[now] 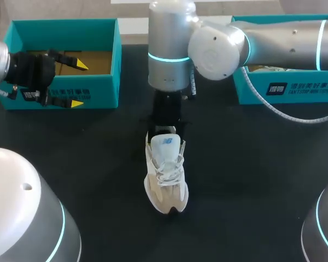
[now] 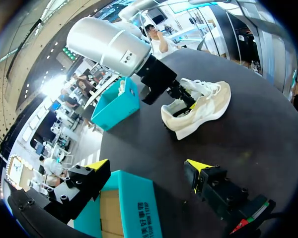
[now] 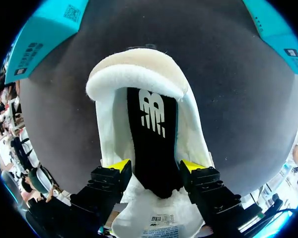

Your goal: Take the shoe out of the shoebox, open the shoe tongue, remove and reinsert the insole, then place the shoe into the shoebox

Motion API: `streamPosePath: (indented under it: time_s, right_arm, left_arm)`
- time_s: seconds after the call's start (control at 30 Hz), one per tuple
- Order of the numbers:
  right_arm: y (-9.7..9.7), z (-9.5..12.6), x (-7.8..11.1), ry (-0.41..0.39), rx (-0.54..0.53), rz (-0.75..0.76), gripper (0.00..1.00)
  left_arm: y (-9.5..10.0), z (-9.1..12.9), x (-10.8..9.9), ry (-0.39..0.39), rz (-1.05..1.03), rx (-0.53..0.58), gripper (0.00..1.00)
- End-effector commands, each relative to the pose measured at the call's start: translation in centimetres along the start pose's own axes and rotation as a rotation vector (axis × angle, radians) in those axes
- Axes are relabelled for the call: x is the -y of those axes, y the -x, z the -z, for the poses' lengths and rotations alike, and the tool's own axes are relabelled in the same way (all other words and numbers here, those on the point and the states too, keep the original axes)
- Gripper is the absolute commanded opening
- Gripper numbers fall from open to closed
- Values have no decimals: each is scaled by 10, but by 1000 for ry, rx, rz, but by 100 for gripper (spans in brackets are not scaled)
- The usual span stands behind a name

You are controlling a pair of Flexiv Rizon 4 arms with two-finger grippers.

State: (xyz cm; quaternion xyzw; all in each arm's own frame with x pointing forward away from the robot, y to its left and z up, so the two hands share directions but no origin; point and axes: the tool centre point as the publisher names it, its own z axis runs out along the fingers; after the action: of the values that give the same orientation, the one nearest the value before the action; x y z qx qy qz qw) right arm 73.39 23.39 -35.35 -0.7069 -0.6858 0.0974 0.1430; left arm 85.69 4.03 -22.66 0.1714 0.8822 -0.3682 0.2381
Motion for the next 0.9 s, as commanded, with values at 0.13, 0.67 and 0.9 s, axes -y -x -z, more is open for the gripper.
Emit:
streamPosePath:
  time_s: [0.13, 0.67, 0.9]
  right_arm:
    - [-10, -2, -1, -14, 14, 34, 100]
    - [-6, 46, 6, 99, 20, -53, 100]
    - [1, 63, 14, 147, 23, -82, 100]
  left_arm:
    - [0, 0, 0, 3, -1, -3, 100]
    - [0, 0, 0, 3, -1, -3, 100]
    - [0, 0, 0, 3, -1, -3, 100]
